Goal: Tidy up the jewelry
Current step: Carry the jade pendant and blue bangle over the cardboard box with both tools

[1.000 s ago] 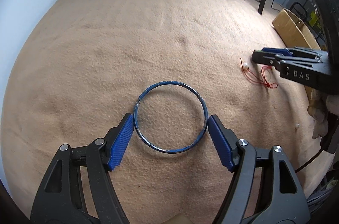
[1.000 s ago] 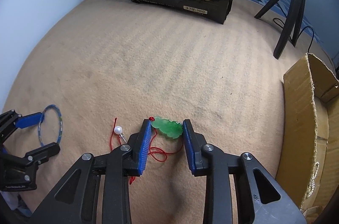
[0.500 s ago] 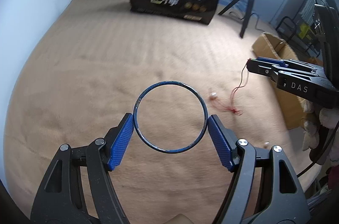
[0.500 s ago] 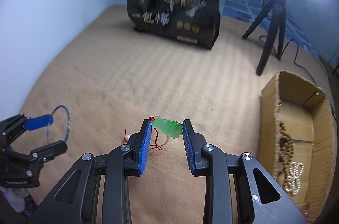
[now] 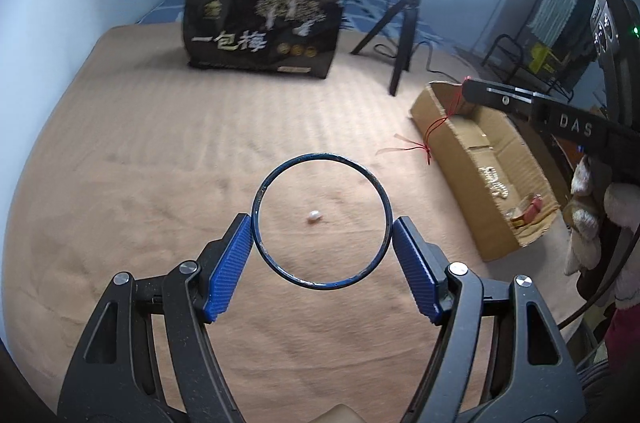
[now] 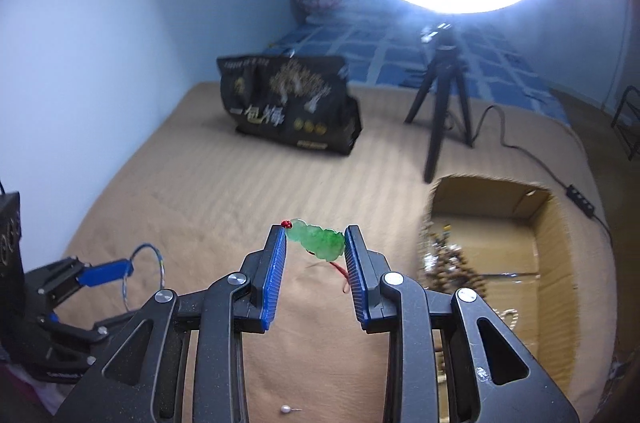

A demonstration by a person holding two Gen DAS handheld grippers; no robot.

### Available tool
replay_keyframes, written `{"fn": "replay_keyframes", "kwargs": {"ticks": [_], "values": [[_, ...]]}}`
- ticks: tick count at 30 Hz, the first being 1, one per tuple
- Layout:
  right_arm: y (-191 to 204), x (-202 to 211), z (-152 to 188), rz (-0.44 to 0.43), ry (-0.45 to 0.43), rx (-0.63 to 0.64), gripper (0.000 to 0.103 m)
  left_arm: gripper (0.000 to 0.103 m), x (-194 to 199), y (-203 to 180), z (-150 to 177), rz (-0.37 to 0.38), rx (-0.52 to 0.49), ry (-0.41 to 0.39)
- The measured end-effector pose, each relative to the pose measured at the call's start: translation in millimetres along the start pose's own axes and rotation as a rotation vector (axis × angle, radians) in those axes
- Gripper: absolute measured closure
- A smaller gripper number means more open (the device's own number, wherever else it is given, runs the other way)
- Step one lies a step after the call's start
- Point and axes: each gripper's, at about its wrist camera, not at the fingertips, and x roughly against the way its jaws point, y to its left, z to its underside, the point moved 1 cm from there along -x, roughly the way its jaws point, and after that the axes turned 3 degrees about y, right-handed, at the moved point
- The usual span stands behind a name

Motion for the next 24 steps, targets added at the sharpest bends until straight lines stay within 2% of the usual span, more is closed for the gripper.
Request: {"fn": "replay_keyframes", "kwargs": {"ticks": [7,12,24], "values": [[-34.6,32.3,-12.0,0.043,-0.076,-0.064,0.075,0.030,0.3,-30.9,-13.2,0.051,-0.039,-0.021],[-63.4,46.8,-15.8,0.106,-0.111,-0.109,0.075,0.030,-4.4,-52.2,-22.6,0.082,-0.056,-0.027],[-130.2,48.8,-4.0,0.239,-0.096,-0.200,0.075,0.029,-27.0,-117.1,-38.3,0.141,-0.128,-0.023]]}}
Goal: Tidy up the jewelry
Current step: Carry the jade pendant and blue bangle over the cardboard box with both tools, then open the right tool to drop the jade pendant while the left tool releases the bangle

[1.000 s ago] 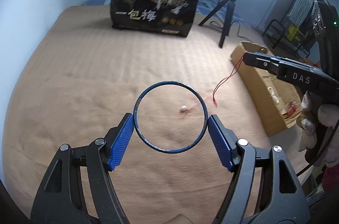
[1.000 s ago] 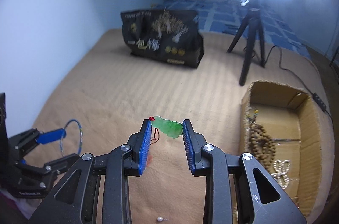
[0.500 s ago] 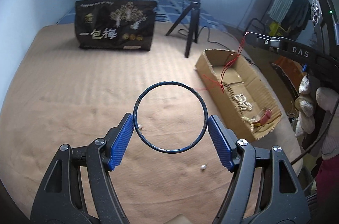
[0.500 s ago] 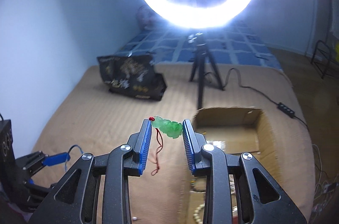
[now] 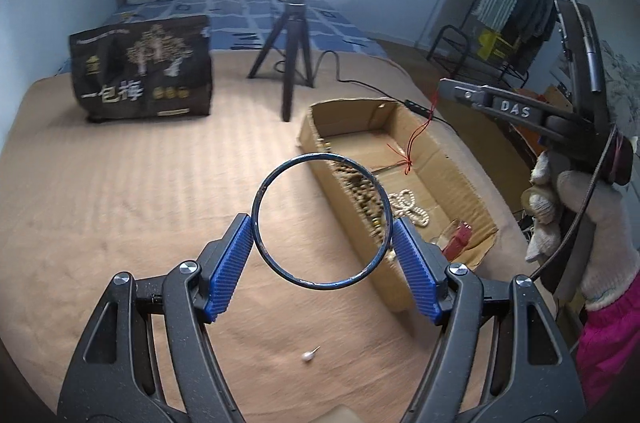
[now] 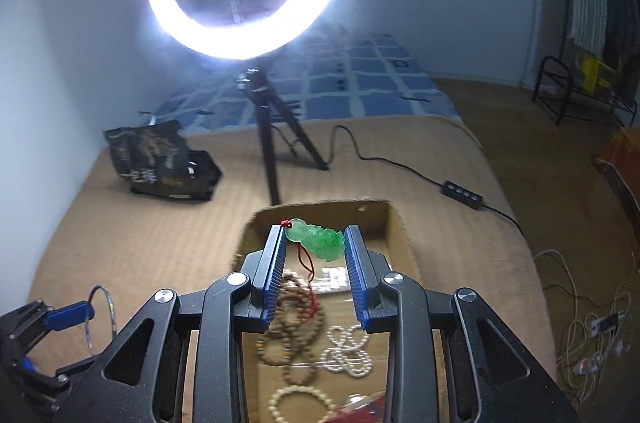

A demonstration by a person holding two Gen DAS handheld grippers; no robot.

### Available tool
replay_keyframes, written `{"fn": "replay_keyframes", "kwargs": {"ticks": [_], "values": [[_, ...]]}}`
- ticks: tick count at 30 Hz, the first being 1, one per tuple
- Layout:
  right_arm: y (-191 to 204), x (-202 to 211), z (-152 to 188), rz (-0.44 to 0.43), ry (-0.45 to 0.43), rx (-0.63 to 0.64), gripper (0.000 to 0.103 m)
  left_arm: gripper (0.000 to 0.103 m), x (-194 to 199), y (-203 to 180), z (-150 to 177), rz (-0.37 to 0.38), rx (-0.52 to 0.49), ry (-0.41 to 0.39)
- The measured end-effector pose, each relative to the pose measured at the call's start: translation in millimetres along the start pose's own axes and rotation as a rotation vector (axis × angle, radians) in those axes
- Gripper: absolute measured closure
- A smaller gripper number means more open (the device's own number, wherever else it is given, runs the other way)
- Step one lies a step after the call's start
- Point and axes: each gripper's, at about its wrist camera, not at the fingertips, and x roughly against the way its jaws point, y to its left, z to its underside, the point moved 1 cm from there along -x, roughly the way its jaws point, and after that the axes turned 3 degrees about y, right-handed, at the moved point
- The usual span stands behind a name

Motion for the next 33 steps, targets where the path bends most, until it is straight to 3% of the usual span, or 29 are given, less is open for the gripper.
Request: {"fn": "replay_keyframes", "kwargs": {"ticks": [19,33], "values": [[-42.3,-28.9,6.1,0.019,0.052,-0.101,0.075,0.029,-59.1,-61.9,-2.1,0.071,-0.067,0.078],[-56.3,-29.5,12.3,0.037,0.081,-0.109,0.073,0.029,-77.4,-73.0,1.1,0.086,-0.082,0.116]]}}
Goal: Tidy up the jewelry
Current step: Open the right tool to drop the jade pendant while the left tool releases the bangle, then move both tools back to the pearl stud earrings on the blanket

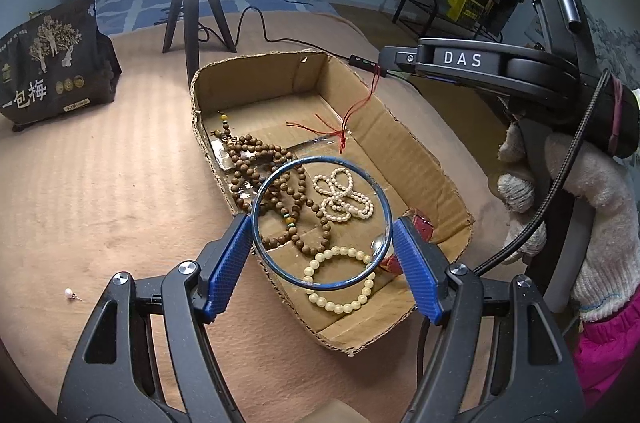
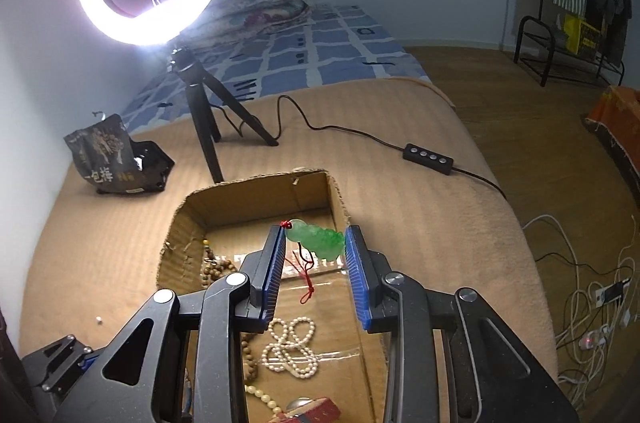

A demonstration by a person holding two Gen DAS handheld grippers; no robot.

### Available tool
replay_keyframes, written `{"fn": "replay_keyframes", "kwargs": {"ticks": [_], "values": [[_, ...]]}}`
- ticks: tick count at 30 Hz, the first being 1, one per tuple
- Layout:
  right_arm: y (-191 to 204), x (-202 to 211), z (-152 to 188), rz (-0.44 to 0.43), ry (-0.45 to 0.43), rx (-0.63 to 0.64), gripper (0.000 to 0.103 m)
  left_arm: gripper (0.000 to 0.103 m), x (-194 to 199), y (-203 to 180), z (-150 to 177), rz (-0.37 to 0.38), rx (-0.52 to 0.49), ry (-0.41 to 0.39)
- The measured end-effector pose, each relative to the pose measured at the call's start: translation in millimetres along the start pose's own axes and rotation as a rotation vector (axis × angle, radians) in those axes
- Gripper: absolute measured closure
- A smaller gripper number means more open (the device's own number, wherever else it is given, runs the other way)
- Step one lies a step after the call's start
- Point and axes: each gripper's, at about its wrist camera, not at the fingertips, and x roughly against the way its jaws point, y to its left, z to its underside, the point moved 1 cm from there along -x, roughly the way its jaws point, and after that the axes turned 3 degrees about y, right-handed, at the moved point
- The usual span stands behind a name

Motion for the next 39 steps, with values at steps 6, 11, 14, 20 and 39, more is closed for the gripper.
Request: {"fn": "replay_keyframes", "kwargs": {"ticks": [6,11,14,20,39], "values": [[-7.1,2.1,1.1,0.006,-0.004,-0.030,0.053,0.029,-2.3,0.2,0.0,0.003,0.007,0.011],[-8.8,3.7,1.4,0.010,-0.005,-0.031,0.053,0.029,-0.5,2.1,0.4,0.001,0.009,0.007],[-8.7,5.2,1.5,0.007,-0.006,-0.030,0.053,0.029,2.1,2.3,0.7,0.000,0.005,0.004],[-5.6,10.0,1.0,0.008,-0.014,-0.025,0.053,0.029,7.3,1.8,1.5,-0.002,0.001,-0.005],[29.8,52.0,9.4,-0.013,-0.052,0.061,0.053,0.029,54.9,50.3,21.8,-0.092,-0.012,-0.064]]}}
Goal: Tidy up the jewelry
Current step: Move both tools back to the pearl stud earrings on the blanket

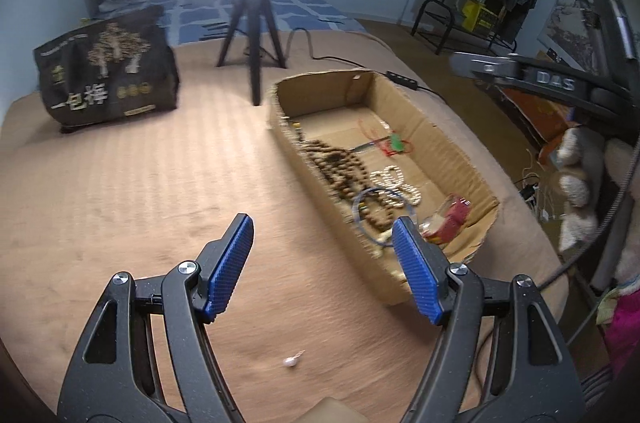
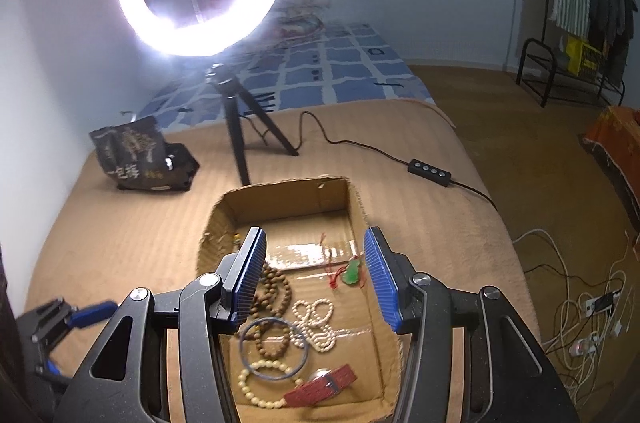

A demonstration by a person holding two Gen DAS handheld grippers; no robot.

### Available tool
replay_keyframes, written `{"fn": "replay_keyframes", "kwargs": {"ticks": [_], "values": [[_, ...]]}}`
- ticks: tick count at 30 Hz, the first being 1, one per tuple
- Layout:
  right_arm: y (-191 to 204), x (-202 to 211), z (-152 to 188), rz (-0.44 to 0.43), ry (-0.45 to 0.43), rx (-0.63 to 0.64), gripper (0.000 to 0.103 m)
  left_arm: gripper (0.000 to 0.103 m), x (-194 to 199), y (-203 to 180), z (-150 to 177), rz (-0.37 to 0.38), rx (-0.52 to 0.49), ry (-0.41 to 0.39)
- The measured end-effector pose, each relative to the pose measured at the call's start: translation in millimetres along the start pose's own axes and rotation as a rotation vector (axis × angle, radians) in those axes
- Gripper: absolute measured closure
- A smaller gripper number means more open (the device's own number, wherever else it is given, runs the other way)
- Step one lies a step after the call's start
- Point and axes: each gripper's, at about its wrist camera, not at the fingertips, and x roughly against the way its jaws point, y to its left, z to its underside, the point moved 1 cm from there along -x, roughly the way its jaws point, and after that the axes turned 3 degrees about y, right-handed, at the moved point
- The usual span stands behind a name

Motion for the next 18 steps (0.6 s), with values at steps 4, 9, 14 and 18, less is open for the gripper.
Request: {"fn": "replay_keyframes", "kwargs": {"ticks": [4,9,14,18], "values": [[16.0,13.2,3.2,-0.017,-0.011,0.034,0.053,0.029,11.0,22.8,8.7,-0.013,-0.015,-0.016],[39.1,29.5,16.7,-0.069,-0.020,0.057,0.045,0.029,24.6,52.5,16.1,-0.037,0.002,-0.027],[67.7,41.3,42.0,-0.119,-0.007,0.098,0.045,0.029,32.5,80.5,23.8,-0.057,0.048,-0.027],[86.7,43.8,65.0,-0.155,0.012,0.103,0.046,0.031,30.4,98.4,32.7,-0.070,0.076,-0.005]]}}
